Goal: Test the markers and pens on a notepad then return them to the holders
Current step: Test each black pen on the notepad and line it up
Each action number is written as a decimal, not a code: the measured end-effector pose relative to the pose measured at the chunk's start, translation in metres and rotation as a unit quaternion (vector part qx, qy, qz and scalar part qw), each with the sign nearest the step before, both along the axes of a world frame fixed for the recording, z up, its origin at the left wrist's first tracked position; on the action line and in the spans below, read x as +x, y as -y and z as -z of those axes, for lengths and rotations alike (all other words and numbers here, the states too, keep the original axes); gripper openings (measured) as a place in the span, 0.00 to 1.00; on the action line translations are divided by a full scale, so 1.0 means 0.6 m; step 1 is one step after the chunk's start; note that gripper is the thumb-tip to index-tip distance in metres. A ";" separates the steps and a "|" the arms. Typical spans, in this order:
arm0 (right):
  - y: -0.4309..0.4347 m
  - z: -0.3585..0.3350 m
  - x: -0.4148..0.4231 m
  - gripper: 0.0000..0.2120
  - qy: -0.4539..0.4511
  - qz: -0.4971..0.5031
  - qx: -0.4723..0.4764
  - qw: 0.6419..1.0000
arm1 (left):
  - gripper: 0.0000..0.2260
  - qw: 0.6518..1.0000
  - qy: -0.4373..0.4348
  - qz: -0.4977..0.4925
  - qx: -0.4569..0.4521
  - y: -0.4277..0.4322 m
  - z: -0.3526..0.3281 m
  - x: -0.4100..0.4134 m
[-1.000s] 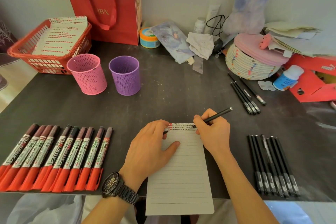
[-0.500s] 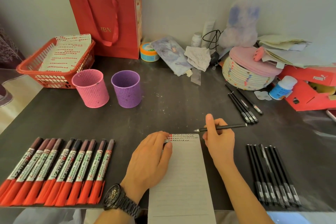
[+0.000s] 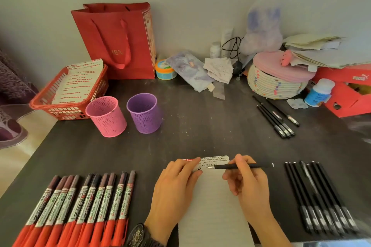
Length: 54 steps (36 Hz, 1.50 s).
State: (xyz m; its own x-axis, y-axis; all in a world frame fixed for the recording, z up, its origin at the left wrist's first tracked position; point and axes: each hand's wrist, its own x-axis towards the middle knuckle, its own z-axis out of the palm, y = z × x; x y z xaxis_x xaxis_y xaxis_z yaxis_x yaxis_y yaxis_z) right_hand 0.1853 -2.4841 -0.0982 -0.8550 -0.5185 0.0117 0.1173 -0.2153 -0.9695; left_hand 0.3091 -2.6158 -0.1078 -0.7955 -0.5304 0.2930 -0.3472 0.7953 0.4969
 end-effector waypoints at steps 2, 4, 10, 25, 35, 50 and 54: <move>0.000 0.000 -0.001 0.14 0.001 -0.002 -0.002 1.000 | 0.22 1.000 0.002 0.004 0.006 -0.004 -0.001 -0.001; 0.000 0.001 -0.001 0.14 -0.003 -0.006 -0.001 1.000 | 0.24 1.000 -0.003 -0.001 0.024 -0.007 -0.001 -0.001; 0.000 0.003 0.001 0.18 -0.021 -0.003 0.007 1.000 | 0.23 0.999 -0.026 -0.021 0.025 -0.005 -0.002 0.000; 0.001 0.005 0.001 0.16 -0.027 0.008 0.011 1.000 | 0.12 0.998 -0.042 -0.014 0.037 -0.001 0.004 0.004; -0.001 0.003 0.001 0.18 -0.031 0.000 0.009 0.999 | 0.14 0.999 -0.044 0.012 0.017 -0.006 -0.007 0.006; 0.001 0.001 0.006 0.14 -0.085 -0.010 0.053 0.995 | 0.13 0.995 -0.082 0.042 -0.039 -0.003 0.002 0.007; 0.001 0.001 0.005 0.14 -0.086 -0.010 0.055 0.995 | 0.13 0.993 -0.100 0.046 -0.050 -0.002 0.005 0.008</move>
